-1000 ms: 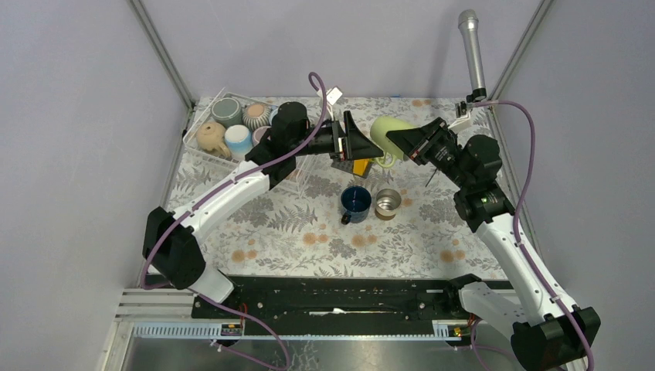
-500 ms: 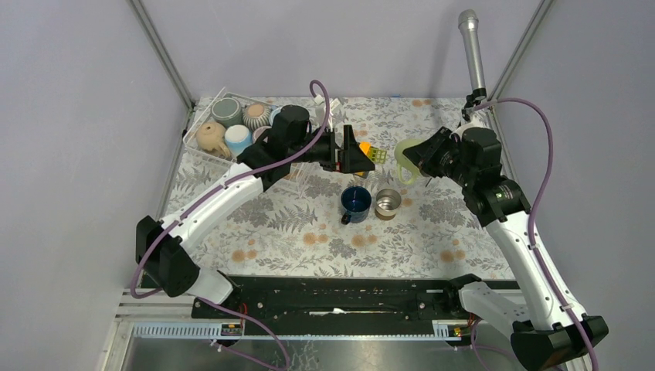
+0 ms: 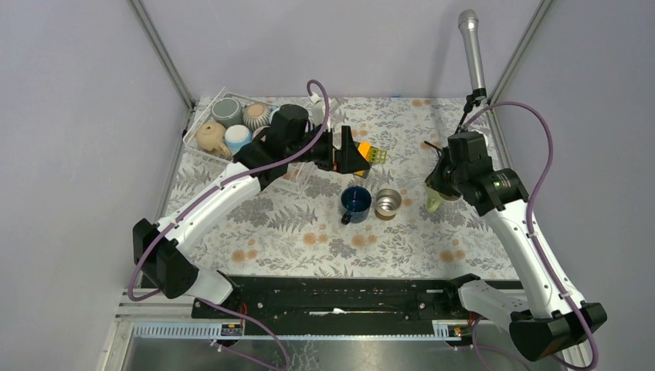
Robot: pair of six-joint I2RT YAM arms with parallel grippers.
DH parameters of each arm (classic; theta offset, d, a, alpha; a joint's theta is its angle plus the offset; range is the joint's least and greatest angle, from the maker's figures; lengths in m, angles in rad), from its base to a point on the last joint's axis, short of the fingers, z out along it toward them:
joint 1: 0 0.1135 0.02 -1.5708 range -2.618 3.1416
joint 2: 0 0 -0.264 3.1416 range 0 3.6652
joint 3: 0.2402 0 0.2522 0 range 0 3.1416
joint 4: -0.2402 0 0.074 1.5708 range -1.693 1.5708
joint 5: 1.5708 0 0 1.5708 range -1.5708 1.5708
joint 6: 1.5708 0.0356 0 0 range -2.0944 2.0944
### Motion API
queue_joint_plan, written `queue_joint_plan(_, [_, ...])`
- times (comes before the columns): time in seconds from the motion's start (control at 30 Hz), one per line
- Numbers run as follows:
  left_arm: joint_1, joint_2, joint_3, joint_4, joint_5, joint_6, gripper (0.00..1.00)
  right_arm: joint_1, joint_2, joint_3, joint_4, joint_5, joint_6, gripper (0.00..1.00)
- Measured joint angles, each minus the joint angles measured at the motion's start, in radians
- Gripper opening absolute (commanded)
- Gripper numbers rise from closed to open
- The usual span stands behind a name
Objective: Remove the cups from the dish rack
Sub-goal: Place the cup at the center of the board.
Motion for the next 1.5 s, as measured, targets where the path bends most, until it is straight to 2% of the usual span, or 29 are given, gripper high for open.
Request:
queue_joint_plan(0.17, [-0.001,-0.007,0.011,-0.014,-0.025,0.013,0.99,0.031,0.047,0.0,-0.054,0.076,-0.006,0.0])
queue_joint_plan(0.37, [-0.001,-0.023,0.012,-0.044,-0.057,0.039,0.99,0.085,0.127,-0.029,-0.03,0.122,-0.005,0.0])
queue_joint_plan(0.9, [-0.001,-0.057,0.047,-0.116,-0.091,0.091,0.99,0.06,0.399,-0.117,0.152,0.061,-0.023,0.0])
queue_joint_plan(1.33, [-0.001,-0.057,0.047,-0.126,-0.092,0.091,0.99,0.045,0.501,-0.163,0.231,0.027,-0.023,0.0])
queue_joint_plan(1.5, [-0.001,-0.056,0.047,-0.126,-0.092,0.091,0.99,0.04,0.515,-0.166,0.241,0.015,-0.023,0.06])
